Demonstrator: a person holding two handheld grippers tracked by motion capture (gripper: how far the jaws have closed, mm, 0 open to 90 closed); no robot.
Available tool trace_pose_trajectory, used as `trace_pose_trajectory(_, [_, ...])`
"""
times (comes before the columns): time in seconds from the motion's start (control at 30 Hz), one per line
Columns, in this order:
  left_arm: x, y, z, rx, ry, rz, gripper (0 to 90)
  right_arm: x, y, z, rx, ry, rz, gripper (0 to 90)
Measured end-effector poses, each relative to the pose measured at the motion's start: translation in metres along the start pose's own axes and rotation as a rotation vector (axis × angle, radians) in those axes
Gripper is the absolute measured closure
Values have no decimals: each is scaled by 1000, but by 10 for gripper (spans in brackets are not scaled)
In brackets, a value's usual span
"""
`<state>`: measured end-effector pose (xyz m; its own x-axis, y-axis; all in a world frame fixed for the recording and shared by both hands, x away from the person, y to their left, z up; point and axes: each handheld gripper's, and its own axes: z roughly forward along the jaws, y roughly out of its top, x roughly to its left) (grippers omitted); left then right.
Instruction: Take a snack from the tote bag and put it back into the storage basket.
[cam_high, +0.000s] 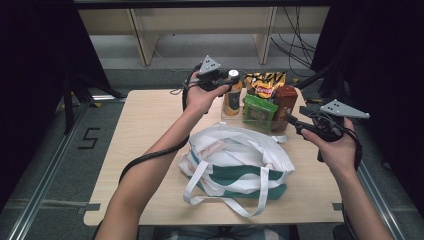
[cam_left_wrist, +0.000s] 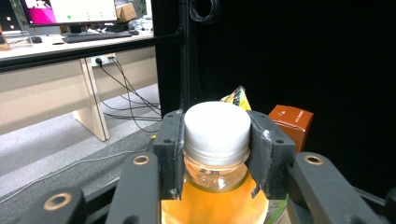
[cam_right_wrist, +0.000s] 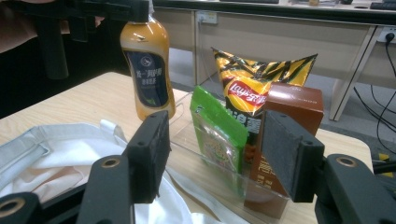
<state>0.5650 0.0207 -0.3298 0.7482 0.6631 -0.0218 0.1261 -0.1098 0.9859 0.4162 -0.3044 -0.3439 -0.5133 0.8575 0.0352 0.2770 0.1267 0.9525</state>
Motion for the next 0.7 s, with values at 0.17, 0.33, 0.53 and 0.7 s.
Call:
trace_pose_trajectory(0.17, [3,-4,4,8,4,-6,589,0,0,0,7,-12,0,431])
trace_pose_trajectory(0.33, [5,-7,6,15,9,-11,589,1,-1,1,-5,-20,2,430])
trace_pose_trajectory(0.53, [7,-8,9,21,18,-10,589,0,-1,1,11,-4,1,430])
trace_pose_trajectory(0.7, [8,-10,13,28,21,-11,589,0,-1,0,7,-13,-1,431])
